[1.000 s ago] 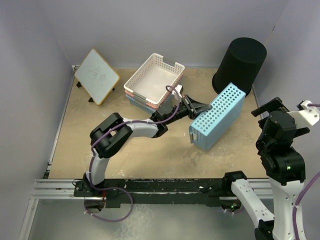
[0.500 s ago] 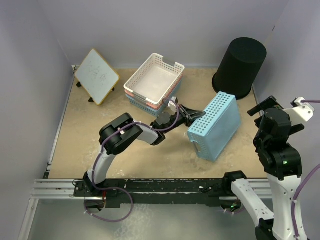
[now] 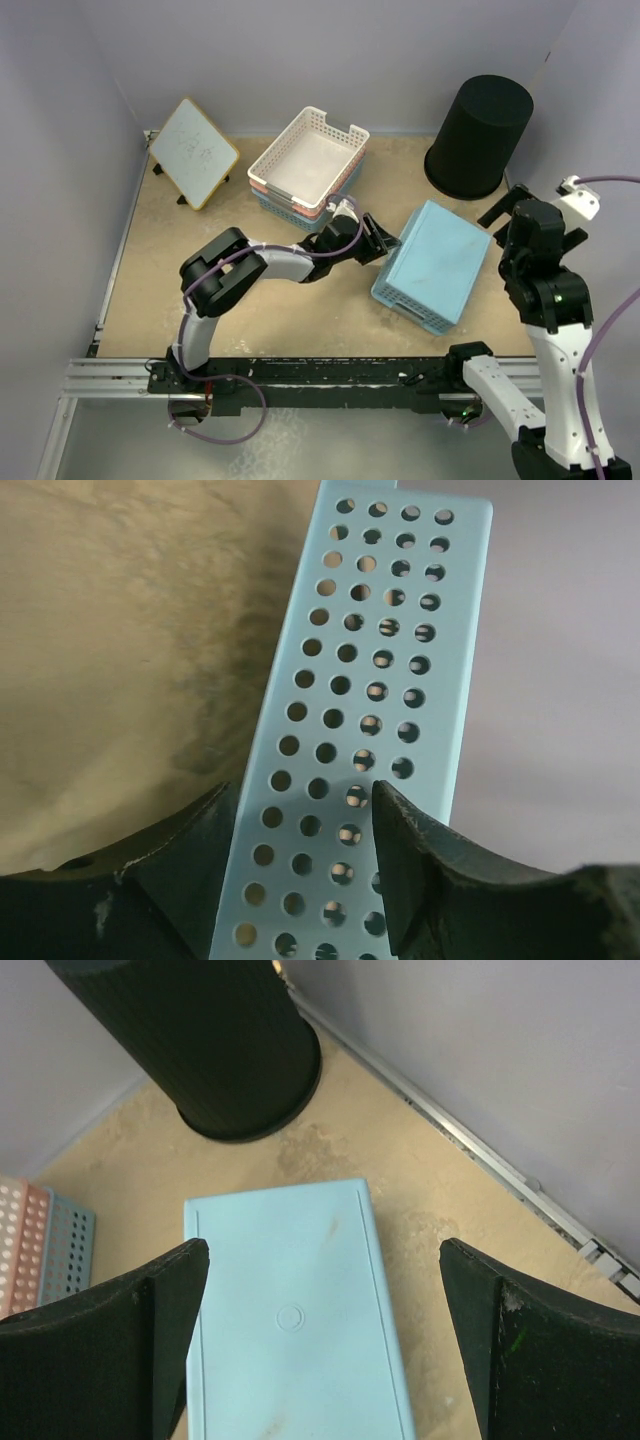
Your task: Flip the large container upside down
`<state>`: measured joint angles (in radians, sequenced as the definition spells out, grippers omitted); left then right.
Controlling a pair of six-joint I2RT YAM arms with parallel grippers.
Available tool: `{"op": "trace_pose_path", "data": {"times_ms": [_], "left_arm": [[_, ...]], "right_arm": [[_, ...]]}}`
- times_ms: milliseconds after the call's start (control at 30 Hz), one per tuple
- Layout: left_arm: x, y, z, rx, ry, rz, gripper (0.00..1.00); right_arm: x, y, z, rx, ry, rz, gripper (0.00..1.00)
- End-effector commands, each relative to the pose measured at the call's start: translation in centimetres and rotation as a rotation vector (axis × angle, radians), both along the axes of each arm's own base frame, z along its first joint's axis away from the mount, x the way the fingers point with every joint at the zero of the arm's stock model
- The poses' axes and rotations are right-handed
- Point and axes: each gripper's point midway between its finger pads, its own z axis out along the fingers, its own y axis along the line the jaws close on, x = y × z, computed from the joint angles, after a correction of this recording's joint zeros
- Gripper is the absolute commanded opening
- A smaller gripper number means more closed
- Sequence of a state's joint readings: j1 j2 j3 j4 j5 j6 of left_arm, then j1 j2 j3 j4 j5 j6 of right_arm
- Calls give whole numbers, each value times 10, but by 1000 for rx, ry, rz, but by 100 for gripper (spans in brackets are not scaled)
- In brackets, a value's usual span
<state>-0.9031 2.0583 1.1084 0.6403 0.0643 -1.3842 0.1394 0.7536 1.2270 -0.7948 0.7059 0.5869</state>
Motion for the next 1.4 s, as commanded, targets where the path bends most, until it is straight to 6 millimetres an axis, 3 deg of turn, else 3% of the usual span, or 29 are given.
{"op": "trace_pose_path", "data": {"times_ms": [0,100,233,500,600,733,833,933,1033,1233,1367], "left_arm": [[3,22,16,323,-197,-10,55],[6,45,13,521,-266,17,56],[8,71,24,705,-354,45,57],[-9,100,92,647,-459,67,58],[-15,122,119,647,-490,108,58],[-15,173,145,717,-496,270,58],[-18,214,163,746,-493,405,59],[-22,240,177,745,-504,484,60],[-25,257,183,765,-499,533,61],[-26,263,180,774,-494,549,61],[-25,260,177,780,-489,540,61]], "right_arm": [[24,17,-17,-1,79,102,99],[38,31,-35,24,136,172,99],[51,52,-62,66,228,280,99],[70,89,-90,133,286,481,99],[74,108,-100,192,280,563,98],[81,159,-121,347,268,717,98],[81,202,-140,362,325,803,98],[75,242,-151,332,370,883,98],[73,268,-158,315,394,935,98],[68,282,-199,297,510,937,98],[48,247,-230,219,676,814,100]]}}
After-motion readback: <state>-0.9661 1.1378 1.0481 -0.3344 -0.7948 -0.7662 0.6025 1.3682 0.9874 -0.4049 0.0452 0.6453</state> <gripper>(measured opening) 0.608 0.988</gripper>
